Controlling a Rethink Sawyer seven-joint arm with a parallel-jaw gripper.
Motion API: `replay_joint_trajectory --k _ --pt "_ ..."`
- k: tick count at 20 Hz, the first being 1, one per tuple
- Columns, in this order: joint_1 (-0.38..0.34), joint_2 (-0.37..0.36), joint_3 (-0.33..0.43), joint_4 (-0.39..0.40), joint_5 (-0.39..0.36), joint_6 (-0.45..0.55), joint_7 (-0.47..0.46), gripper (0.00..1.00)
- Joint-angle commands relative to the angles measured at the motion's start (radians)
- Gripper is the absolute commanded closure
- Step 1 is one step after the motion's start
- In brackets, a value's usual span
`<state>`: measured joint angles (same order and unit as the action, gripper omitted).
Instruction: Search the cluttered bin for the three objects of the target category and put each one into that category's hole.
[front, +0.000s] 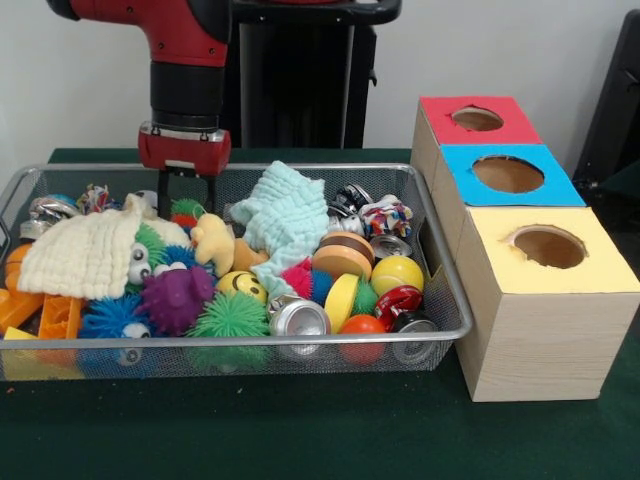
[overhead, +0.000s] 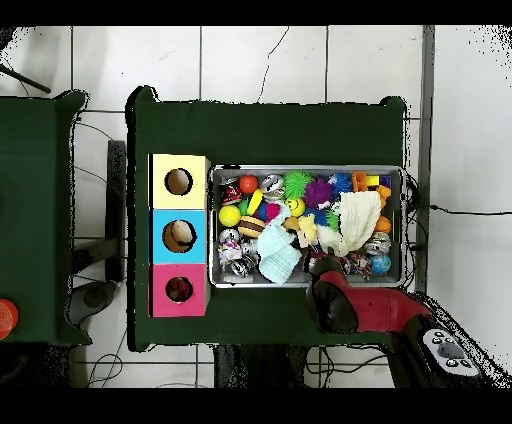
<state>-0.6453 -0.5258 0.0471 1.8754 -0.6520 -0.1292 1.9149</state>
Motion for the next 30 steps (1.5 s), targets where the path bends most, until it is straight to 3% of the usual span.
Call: replay_joint_trajectory --k 1,4,11,24,30 --pt "0.061 0.114 0.078 -0.128 0.021 -0.081 0.106 0.00" --pt "0.121 0.096 0.036 -0.111 0.060 -0.098 0.131 0.00" --pt "0.177 0.062 0.018 -0.085 0.122 -0.082 0.169 0.00" --pt "0.142 0.061 0.040 -0.097 0.114 -0.055 0.147 0.00" --pt "0.103 0.029 0.078 -0.097 0.096 -0.008 0.124 0.00"
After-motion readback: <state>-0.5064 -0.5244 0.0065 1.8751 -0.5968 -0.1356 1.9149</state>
